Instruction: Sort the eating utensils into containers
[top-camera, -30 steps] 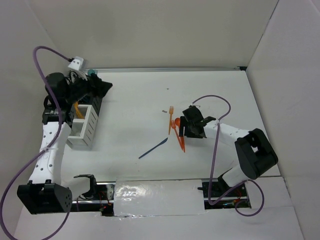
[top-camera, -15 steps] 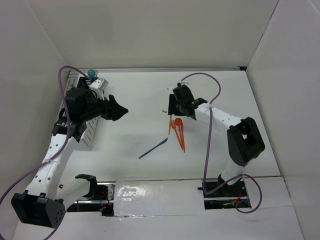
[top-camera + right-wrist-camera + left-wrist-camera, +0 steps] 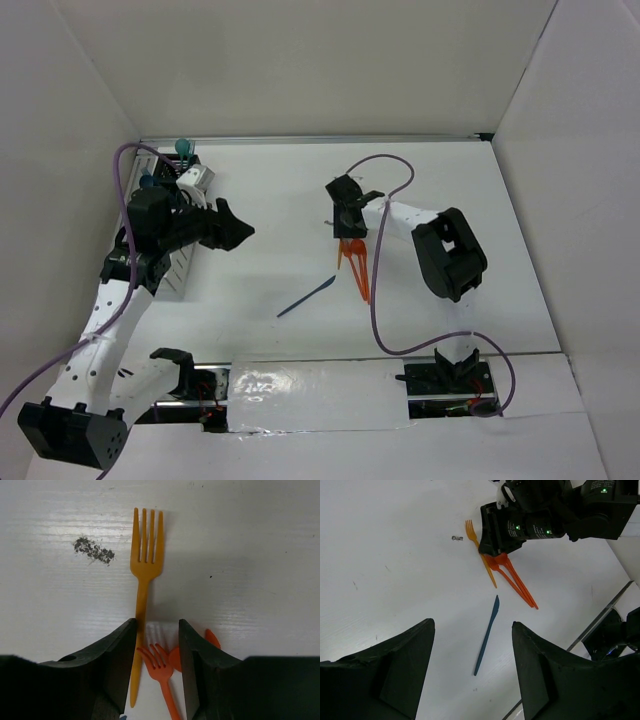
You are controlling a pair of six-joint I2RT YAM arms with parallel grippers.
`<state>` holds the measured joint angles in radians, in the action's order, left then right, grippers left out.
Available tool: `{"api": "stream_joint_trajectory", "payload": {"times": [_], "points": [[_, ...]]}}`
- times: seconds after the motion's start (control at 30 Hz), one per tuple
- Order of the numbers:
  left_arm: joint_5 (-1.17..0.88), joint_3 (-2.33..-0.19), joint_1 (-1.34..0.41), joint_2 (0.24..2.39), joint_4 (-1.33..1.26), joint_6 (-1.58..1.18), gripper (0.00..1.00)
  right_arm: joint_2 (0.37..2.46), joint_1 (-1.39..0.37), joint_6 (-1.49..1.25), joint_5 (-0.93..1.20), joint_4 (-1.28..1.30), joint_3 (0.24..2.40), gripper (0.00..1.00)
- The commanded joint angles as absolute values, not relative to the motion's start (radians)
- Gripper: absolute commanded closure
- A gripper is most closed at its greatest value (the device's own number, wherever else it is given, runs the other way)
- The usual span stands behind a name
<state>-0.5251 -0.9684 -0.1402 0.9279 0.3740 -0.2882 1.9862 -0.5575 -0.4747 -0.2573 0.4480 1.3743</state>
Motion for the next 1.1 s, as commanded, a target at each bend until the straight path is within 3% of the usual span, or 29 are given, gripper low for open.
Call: {"api": "stream_joint_trajectory", "payload": {"times": [0.0,0.17,0.27,0.3,0.4,0.6,0.83,1.07], "points": [[-0.528,-0.979,-0.132,0.933,0.367,-0.27,0.25,1.99,-0.571,-0.488,-0.29,0.46,1.422,0.54],[-0.543,-0.999,-0.13,0.98,0.359,-0.261,0.25,2.032,-0.581,-0.488,-0.272,0.431,1.422,0.54],[-0.548,-1.005,-0.13,0.994,0.356,-0.261,0.25,2.06,-0.583,-0.483,-0.272,0.431,1.422,0.6],[-0.552,-1.005,-0.132,1.0,0.356,-0.258,0.25,2.075,-0.581,-0.477,-0.284,0.431,1.422,0.74],[-0.558,-0.996,-0.132,1.009,0.35,-0.261,0.25,2.103,-0.581,-0.463,-0.314,0.44,1.433,1.0],[-0.565,-0.93,-0.196,1.095,0.224,-0.38,0.27,1.964,-0.58,-0.292,-0.122,0.252,1.339,1.0],[-0.421,-0.995,-0.29,1.328,0.101,-0.606,0.26,1.74,-0.586,-0.275,0.392,-0.004,1.27,1.0],[-0.298,-1.147,-0.354,1.491,0.126,-0.682,0.25,1.658,-0.62,-0.301,0.452,-0.014,1.307,1.0]]}}
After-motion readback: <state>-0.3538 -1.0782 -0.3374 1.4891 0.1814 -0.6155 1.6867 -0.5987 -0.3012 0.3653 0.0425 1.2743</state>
